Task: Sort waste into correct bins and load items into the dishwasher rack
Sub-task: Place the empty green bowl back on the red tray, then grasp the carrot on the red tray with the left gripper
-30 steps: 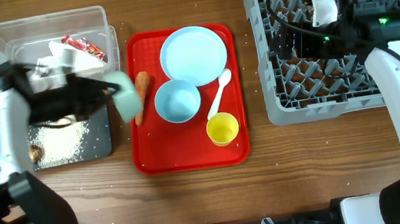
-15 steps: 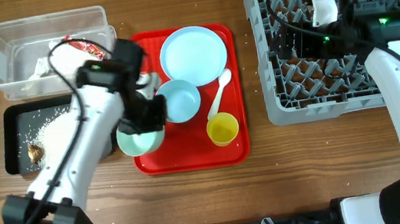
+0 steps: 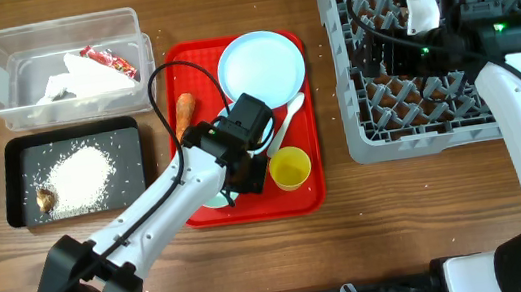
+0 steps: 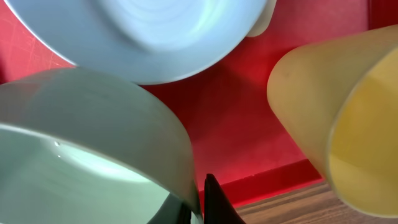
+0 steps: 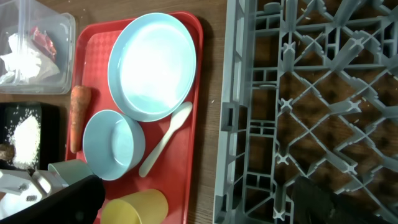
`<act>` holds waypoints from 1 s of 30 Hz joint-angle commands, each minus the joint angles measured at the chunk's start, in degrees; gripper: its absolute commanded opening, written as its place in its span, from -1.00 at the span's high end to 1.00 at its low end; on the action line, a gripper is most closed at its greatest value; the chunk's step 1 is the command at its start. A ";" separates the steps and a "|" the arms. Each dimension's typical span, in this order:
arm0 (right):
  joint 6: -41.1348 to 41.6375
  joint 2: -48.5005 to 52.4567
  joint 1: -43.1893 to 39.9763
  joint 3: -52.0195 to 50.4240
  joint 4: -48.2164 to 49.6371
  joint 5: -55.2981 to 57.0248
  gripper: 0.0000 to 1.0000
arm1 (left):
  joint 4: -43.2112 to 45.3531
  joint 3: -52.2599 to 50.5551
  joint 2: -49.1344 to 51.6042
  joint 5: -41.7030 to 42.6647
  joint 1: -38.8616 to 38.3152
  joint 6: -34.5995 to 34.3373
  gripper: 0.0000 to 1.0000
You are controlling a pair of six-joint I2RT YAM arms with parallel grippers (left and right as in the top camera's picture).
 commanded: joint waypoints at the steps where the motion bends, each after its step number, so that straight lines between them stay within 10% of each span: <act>1: 0.35 0.66 0.31 1.11 0.09 0.42 -1.00 | -0.17 -0.76 -0.72 -0.52 -0.37 -0.50 0.84; 7: 0.35 0.66 0.31 1.11 0.13 0.42 -0.99 | -2.23 -0.76 -0.72 -0.09 -0.35 -0.48 0.67; 15: 0.42 0.83 0.31 1.11 0.52 0.39 -1.00 | -2.08 -0.59 -0.74 -0.13 -0.17 -0.83 -0.33; 30: 0.61 0.98 0.31 1.11 1.16 0.39 -1.00 | 2.08 15.96 2.86 -0.76 23.67 -2.56 -0.64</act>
